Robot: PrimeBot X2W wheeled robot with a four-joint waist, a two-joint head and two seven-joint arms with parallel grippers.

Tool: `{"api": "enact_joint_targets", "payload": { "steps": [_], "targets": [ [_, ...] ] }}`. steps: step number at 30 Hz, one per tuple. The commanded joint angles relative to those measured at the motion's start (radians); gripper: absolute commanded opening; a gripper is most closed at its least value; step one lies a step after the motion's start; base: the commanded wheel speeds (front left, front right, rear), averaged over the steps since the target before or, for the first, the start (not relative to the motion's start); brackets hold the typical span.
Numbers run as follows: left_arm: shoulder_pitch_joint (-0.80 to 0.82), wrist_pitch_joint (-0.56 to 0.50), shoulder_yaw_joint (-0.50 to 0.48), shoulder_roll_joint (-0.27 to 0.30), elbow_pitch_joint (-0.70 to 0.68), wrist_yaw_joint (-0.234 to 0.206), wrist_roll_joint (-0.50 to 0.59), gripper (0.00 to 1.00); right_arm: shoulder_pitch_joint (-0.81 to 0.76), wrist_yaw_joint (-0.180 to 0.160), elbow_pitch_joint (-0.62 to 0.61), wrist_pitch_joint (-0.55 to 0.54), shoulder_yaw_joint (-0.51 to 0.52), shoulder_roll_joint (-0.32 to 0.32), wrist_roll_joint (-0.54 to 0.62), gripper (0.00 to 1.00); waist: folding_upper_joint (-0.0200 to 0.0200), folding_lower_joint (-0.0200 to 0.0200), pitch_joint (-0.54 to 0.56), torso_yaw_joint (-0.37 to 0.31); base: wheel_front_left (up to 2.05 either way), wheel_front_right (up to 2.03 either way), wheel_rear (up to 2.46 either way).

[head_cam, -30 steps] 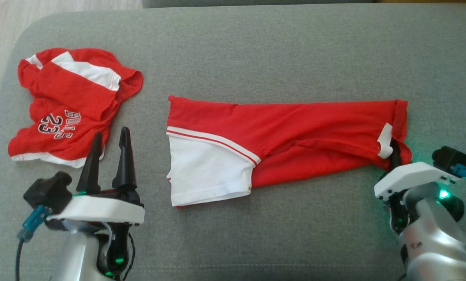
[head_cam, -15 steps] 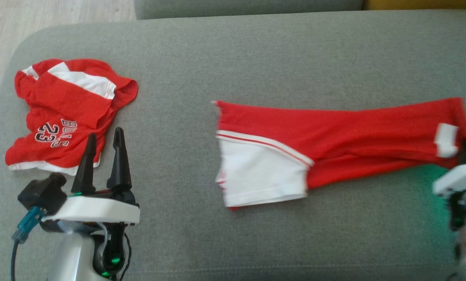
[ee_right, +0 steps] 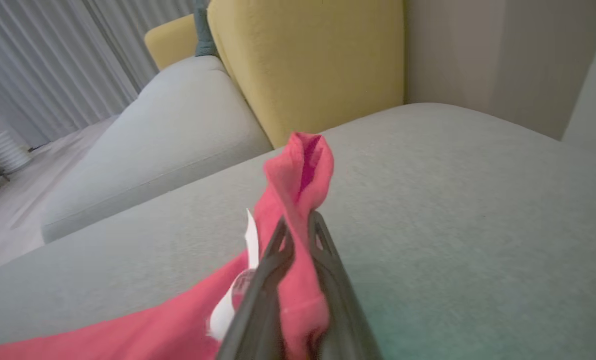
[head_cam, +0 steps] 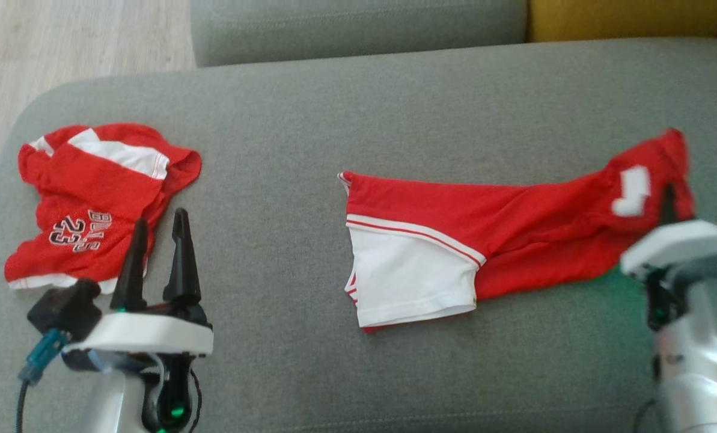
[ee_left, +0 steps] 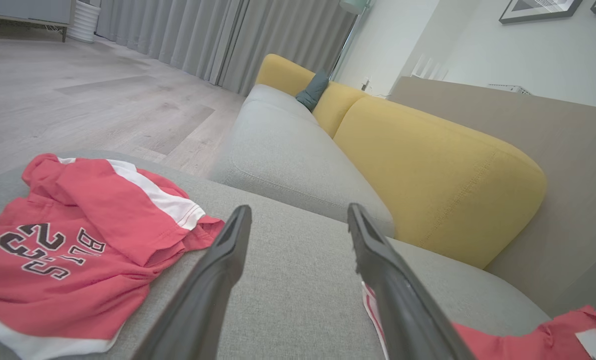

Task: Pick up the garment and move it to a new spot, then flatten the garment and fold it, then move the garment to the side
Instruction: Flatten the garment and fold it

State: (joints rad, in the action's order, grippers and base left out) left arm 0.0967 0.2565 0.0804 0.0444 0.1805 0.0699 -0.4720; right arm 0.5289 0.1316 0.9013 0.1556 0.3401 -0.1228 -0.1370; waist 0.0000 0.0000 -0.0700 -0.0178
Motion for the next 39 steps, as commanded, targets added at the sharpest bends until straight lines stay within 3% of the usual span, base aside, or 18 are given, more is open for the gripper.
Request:
{"api": "enact_joint_targets", "payload": {
  "steps": [1,10,11,16,29,39],
  "targets": [
    [0.011,0.005,-0.038,0.006,-0.029,-0.003,-0.006,1.0,0.045,-0.001,-0.051,-0.01,-0.043,0.01,-0.006,0.0,0.0,0.0,0.01,-0.005,0.0,0.0,0.0],
    [-0.007,0.005,-0.032,0.006,-0.029,-0.008,-0.019,1.0,-0.056,-0.001,-0.369,-0.173,-0.288,0.071,-0.177,0.0,0.0,0.0,0.045,0.005,0.0,0.0,0.0],
    [-0.01,0.005,-0.03,0.006,-0.029,-0.008,-0.021,1.0,-0.09,-0.001,-0.43,-0.204,-0.355,0.072,-0.248,0.0,0.0,0.0,0.051,0.012,0.0,0.0,0.0],
    [-0.016,0.005,-0.029,0.006,-0.027,-0.008,-0.025,1.0,-0.172,-0.001,-0.503,-0.227,-0.516,0.072,-0.363,0.0,0.0,0.0,0.06,0.033,0.0,0.0,0.0],
    [-0.015,0.005,-0.004,0.006,-0.014,-0.007,-0.036,1.0,-0.176,-0.001,-0.324,-0.101,-0.777,0.072,-0.506,0.0,0.0,0.0,0.047,0.102,0.0,0.0,0.0],
    [-0.006,0.005,0.013,0.006,-0.005,-0.01,-0.043,1.0,-0.099,-0.001,-0.176,0.045,-0.902,0.073,-0.649,0.0,0.0,0.0,0.022,0.145,0.0,0.0,0.0]
  ]
}}
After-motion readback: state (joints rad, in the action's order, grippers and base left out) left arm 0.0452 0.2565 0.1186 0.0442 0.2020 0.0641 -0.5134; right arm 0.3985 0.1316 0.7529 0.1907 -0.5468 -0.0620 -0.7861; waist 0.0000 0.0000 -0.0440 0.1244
